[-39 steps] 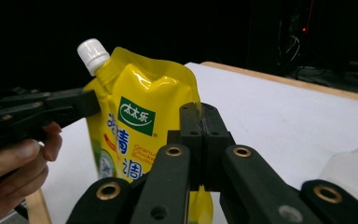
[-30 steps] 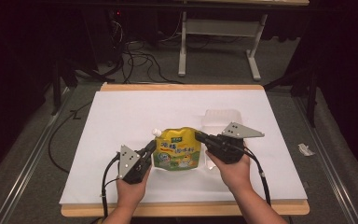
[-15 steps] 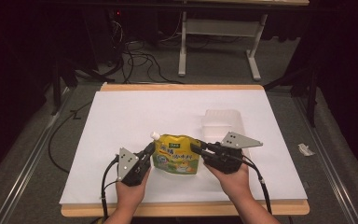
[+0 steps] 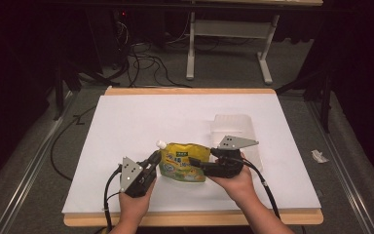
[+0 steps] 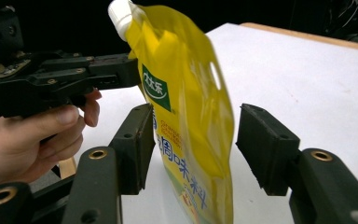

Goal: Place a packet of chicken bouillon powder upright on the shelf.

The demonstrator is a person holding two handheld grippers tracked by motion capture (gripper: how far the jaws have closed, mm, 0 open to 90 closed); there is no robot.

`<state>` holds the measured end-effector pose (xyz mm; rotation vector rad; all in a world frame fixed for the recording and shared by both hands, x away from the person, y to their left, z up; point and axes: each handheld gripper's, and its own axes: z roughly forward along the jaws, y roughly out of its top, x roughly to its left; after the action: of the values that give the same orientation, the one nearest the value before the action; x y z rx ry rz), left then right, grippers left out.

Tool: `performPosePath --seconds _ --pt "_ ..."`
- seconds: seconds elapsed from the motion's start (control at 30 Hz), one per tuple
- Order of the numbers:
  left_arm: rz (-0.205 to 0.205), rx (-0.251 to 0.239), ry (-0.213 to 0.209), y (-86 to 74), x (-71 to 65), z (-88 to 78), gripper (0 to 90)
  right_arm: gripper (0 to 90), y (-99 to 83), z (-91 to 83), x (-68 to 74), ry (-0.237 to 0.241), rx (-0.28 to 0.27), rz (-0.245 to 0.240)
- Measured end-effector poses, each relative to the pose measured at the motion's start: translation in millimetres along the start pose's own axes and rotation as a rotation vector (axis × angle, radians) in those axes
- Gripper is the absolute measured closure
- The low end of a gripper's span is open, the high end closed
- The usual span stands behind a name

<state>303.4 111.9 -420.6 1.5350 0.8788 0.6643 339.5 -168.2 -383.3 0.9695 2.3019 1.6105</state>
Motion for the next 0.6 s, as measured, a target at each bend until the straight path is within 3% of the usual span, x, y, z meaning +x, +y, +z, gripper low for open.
performPosePath --seconds 0.27,0.4,0.47,0.6 --pt "0.004 0.017 0.002 1.0 1.8 -1.4 77.2 44.8 -1.2 6.8 -1.6 -0.006 0.043 0.001" --pt "-0.001 0.054 -0.007 0.4 5.4 -1.4 62.8 46.5 -2.5 11.0 0.5 -0.009 0.056 -0.014" --pt "0.003 0.071 -0.009 -0.9 6.6 -0.4 60.3 46.6 -3.1 11.9 1.0 -0.012 0.060 -0.013" --pt "-0.006 0.086 0.000 -2.5 10.3 0.7 55.2 53.7 -4.3 15.4 2.7 -0.016 0.071 -0.029"
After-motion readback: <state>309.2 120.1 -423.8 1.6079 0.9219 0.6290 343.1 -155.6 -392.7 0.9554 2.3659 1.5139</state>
